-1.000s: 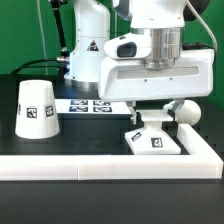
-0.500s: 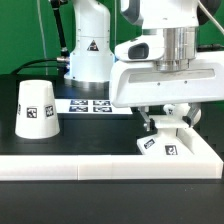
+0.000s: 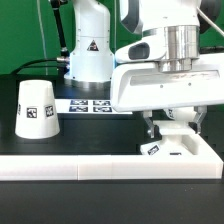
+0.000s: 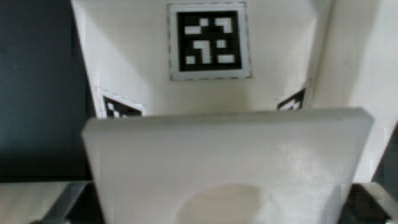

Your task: Assemble lamp

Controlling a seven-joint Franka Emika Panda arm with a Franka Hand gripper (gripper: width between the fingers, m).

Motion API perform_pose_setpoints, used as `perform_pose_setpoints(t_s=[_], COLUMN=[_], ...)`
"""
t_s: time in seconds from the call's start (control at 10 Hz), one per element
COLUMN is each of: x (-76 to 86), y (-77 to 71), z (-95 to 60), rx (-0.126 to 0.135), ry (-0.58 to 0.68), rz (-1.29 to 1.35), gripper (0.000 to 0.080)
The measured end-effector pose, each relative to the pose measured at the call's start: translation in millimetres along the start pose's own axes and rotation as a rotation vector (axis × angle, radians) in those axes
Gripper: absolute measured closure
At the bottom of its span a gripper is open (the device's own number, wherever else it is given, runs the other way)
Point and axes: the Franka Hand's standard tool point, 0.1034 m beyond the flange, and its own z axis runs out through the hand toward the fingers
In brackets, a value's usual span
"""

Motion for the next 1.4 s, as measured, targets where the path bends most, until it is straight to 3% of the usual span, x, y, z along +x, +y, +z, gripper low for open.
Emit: perform_pose_setpoints(t_s=[0.2,0.3,0.7,1.1,1.3,1.4], x=[-0.7,-1.1,-7.7,-38.0,-63.4,-74.4], y=[-0.6,-0.7,-1.3,-1.1,-17.5,-26.5], z=[-0.3,0.3,-3.0,-49.5,-67.6,-68.4], rx=[0.0,0.001,-0.001,-0.011,-0.006,-0.001], ry=[-0.001,-0.002,-0.008,-0.049,-0.04,-0.041], rz=[0.0,-0.004,-0.006,-0.021,-0.055,-0.072], gripper=[0.0251,0.0144,0.0104,0.0101,0.0101,0.0101])
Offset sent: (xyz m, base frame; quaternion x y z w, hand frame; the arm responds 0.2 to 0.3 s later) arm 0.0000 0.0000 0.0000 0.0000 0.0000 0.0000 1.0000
